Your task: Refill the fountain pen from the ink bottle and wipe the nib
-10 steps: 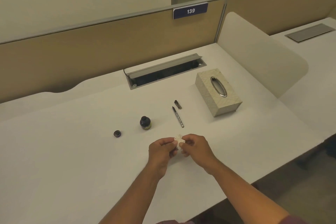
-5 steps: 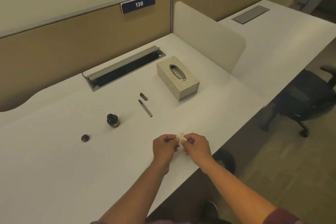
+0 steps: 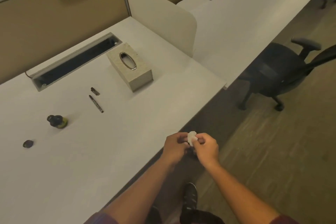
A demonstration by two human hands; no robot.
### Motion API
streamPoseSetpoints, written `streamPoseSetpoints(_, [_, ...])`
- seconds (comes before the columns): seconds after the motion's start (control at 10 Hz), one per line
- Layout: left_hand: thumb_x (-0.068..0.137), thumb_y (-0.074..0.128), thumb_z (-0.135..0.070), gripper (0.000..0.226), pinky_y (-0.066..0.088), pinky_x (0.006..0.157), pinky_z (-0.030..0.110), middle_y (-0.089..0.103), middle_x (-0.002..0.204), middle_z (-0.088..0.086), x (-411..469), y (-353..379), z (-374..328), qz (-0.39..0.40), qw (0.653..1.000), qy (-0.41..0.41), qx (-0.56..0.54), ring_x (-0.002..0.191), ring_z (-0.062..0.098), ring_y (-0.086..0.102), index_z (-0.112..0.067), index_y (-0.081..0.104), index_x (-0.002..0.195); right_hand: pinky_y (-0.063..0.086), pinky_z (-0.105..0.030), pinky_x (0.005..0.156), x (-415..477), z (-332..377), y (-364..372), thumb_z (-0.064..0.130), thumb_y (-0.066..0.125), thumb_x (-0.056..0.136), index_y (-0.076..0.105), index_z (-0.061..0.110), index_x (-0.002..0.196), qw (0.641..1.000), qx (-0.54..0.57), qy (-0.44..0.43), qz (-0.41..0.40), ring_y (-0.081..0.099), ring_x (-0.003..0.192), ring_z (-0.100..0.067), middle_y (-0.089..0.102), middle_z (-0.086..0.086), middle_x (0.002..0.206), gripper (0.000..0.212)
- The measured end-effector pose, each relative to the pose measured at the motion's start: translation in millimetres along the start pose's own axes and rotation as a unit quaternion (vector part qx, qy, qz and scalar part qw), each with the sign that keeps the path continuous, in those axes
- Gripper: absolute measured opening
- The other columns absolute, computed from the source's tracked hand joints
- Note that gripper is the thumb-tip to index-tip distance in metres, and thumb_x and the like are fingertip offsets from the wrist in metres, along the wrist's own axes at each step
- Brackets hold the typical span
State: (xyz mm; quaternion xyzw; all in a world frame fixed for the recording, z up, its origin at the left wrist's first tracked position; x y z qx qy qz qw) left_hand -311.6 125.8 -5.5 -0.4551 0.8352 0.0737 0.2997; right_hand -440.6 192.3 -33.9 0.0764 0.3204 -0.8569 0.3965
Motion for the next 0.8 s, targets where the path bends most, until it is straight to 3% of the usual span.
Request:
streamPoseSetpoints(0.1, [0.093,0.062,0.008,0.051,0.058,0.097,0.027,0.076,0.124,-0.004,18.7,46.0,10.7,0.048,0.995,0.000,0.086,0.119,0.015,0.072,-0.020,0.070,0.135,0.060,-0.038,0.070,22.7,-36.5,-23.5,0.018,0.073,0.089,0.069,0.026,0.084,0.999,-0.012,0.031,-0.003,0.073,0.077,-0.022,0.073,0.003,0.080,0.010])
streamPoseSetpoints(0.2, [0.092,0.061,0.010,0.057,0.055,0.107,0.032,0.075,0.132,-0.001,34.7,69.9,19.1,0.081,0.987,-0.003,0.140,0.124,0.013,0.067,-0.018,0.066,0.142,0.060,-0.039,0.070,39.7,-57.7,-32.1,0.019,0.073,0.090,0.069,0.024,0.089,0.998,-0.035,0.052,0.003,0.073,0.080,-0.022,0.074,0.000,0.085,0.006])
streamPoseSetpoints(0.3, [0.097,0.063,0.002,0.044,0.050,0.103,0.031,0.069,0.124,-0.006,56.4,91.4,25.0,0.107,0.978,-0.019,0.179,0.119,0.011,0.060,-0.027,0.070,0.129,0.057,-0.034,0.069,66.2,-82.7,-33.1,0.015,0.071,0.091,0.069,0.017,0.096,0.996,-0.057,0.074,0.012,0.072,0.085,-0.022,0.075,-0.004,0.091,0.006])
streamPoseSetpoints(0.4, [0.101,0.064,-0.010,0.042,0.047,0.104,0.031,0.064,0.131,-0.005,76.8,98.7,37.0,0.097,0.974,-0.041,0.202,0.126,0.016,0.059,-0.029,0.065,0.138,0.053,-0.032,0.069,87.9,-102.4,-28.5,0.013,0.070,0.091,0.070,0.013,0.098,0.993,-0.075,0.090,0.003,0.072,0.086,-0.027,0.076,-0.008,0.092,0.008])
streamPoseSetpoints(0.5, [0.103,0.066,-0.024,0.062,0.041,0.123,0.040,0.054,0.161,0.004,109.5,101.8,66.5,0.066,0.959,-0.071,0.265,0.150,0.025,0.049,-0.022,0.044,0.161,0.046,-0.028,0.072,116.8,-124.9,-20.0,0.011,0.068,0.090,0.071,0.007,0.105,0.988,-0.101,0.114,-0.015,0.072,0.093,-0.032,0.077,-0.014,0.097,0.015])
streamPoseSetpoints(0.6, [0.103,0.066,-0.027,0.065,0.040,0.125,0.044,0.051,0.164,0.006,129.0,104.4,86.4,0.066,0.953,-0.087,0.281,0.152,0.027,0.046,-0.021,0.041,0.163,0.048,-0.030,0.073,137.7,-139.4,-10.8,0.012,0.067,0.091,0.070,0.005,0.110,0.987,-0.103,0.125,-0.010,0.072,0.098,-0.033,0.078,-0.015,0.101,0.020])
streamPoseSetpoints(0.7, [0.103,0.065,-0.028,0.065,0.041,0.124,0.042,0.052,0.164,0.007,150.0,107.5,112.8,0.078,0.946,-0.092,0.301,0.151,0.028,0.048,-0.022,0.040,0.163,0.057,-0.041,0.095,164.2,-162.5,5.5,0.024,0.072,0.092,0.064,0.006,0.128,0.984,-0.079,0.156,0.011,0.070,0.113,-0.034,0.076,-0.016,0.117,0.041])
streamPoseSetpoints(0.8, [0.104,0.063,-0.031,0.069,0.040,0.125,0.044,0.047,0.167,0.007,159.8,111.5,122.2,0.076,0.940,-0.093,0.319,0.153,0.028,0.045,-0.024,0.033,0.166,0.056,-0.049,0.101,174.9,-179.0,14.6,0.029,0.072,0.093,0.058,0.007,0.136,0.980,-0.082,0.181,0.020,0.068,0.119,-0.036,0.072,-0.018,0.127,0.050])
Point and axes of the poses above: each hand's wrist, its own x-axis towards the middle knuckle, its own y-axis out of the palm, z = x × y, the point moved 2 cm from there along x, towards the middle knuckle
